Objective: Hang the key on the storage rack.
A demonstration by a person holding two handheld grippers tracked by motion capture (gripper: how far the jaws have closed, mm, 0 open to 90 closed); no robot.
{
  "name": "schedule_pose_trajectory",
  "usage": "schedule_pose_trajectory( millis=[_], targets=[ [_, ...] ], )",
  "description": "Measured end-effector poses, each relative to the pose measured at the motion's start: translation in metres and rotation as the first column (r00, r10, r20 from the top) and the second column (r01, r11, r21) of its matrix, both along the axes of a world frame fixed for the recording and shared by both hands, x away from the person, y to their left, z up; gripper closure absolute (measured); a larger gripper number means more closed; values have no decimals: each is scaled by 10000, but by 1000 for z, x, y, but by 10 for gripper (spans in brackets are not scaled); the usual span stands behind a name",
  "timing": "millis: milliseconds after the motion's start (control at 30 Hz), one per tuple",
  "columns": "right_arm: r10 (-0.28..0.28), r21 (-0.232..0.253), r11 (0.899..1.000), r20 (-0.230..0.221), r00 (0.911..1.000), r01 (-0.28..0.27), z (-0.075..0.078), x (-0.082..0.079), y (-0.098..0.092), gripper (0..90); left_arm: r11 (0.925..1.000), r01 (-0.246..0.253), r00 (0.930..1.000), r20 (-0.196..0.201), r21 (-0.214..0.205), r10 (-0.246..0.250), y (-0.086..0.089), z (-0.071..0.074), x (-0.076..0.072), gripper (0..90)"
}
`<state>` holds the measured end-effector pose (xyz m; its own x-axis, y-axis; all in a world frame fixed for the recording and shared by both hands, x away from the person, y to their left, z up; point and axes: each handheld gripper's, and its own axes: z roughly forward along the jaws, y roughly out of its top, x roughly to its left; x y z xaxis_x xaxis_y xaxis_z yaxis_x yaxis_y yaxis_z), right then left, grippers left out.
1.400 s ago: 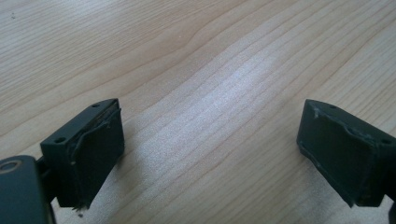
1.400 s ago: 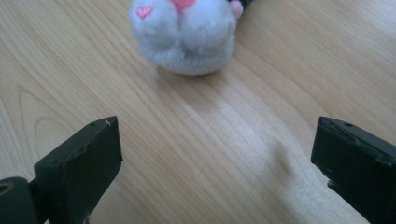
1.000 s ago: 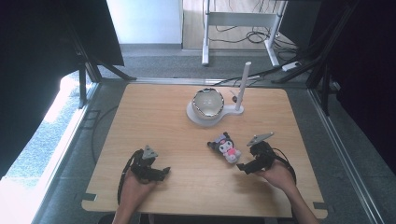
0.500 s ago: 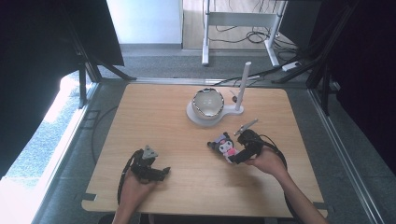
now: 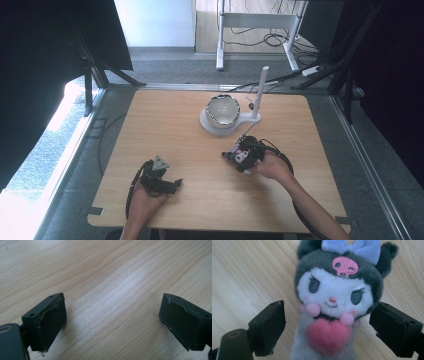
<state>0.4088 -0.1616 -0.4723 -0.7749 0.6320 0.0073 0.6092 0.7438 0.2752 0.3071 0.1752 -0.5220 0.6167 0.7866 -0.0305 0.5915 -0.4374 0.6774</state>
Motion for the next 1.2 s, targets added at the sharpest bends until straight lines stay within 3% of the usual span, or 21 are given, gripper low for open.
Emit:
schedule_pose_trajectory(
  millis=[67,167,300,400,533,700,1200],
  targets=[
    [-2,-196,9998,-90,10000,0,-4,2,1,208,10000,-1,10000,3,2,1,0,0,0,74],
    [124,-205,9997,-163,9998,-128,-7,3,-1,331,10000,31,10000,-10,37,-31,0,0,0,74],
    [615,-321,9976,102,9981,-611,-5,1,-3,418,10000,25,10000,-6,35,-24,0,0,0,74],
    [766,-220,9969,256,9967,-760,1,1,-7,430,10000,25,10000,-6,34,-25,0,0,0,74],
    [853,183,9962,136,9963,-855,10,3,-12,434,10000,28,10000,-10,32,-28,0,0,0,74],
    [959,429,9944,151,9953,-965,31,8,-22,433,10000,30,10000,-7,40,-30,0,0,0,74],
    [511,1171,9916,274,9983,-539,73,23,-56,430,10000,33,10000,-4,44,-33,0,0,0,74]
  ],
)
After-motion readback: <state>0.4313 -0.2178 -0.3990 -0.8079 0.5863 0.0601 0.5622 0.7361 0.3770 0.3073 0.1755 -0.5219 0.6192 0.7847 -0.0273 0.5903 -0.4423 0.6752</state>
